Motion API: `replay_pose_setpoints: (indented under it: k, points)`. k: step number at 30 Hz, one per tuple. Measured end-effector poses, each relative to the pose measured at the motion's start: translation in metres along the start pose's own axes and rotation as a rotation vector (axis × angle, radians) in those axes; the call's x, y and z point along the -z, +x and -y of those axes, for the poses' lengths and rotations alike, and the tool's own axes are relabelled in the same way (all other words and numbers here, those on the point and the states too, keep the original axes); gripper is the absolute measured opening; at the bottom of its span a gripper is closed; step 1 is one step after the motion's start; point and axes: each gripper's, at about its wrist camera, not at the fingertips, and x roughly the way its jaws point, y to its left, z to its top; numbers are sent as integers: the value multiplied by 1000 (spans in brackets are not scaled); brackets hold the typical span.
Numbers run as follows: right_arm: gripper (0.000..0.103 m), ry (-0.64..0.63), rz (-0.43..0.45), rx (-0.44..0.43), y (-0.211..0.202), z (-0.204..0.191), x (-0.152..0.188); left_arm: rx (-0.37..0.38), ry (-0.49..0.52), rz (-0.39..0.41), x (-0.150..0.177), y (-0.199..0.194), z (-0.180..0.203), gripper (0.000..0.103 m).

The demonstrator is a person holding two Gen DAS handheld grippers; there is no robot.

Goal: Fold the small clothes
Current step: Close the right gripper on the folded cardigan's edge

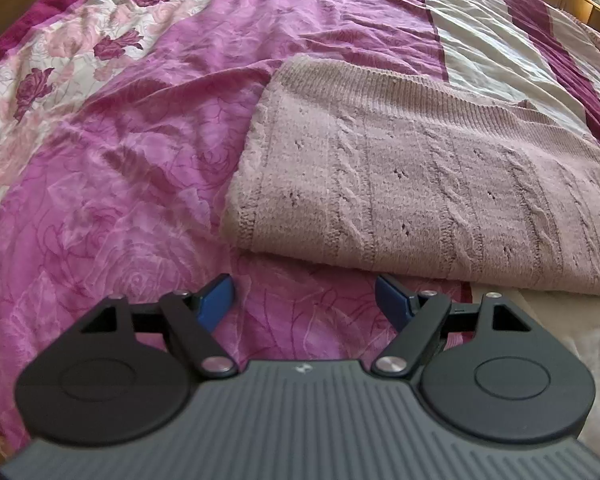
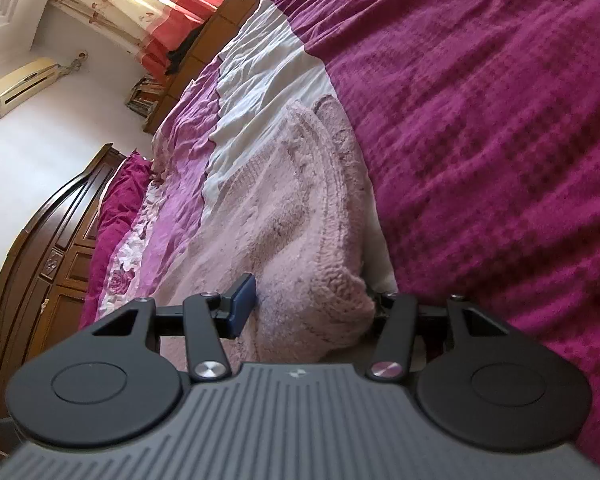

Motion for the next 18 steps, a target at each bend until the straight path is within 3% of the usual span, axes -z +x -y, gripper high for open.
replay_pose_setpoints:
  k: [5, 12, 18]
  points:
    - [56, -10, 6, 6, 0, 0, 1, -3, 2, -2, 1, -1, 0, 79]
    - [40, 48, 20, -12, -4, 12, 1, -18, -3, -5, 2, -6, 0, 79]
    - [37, 68, 9, -22, -3, 16, -1, -29, -10, -11, 3, -9, -2, 79]
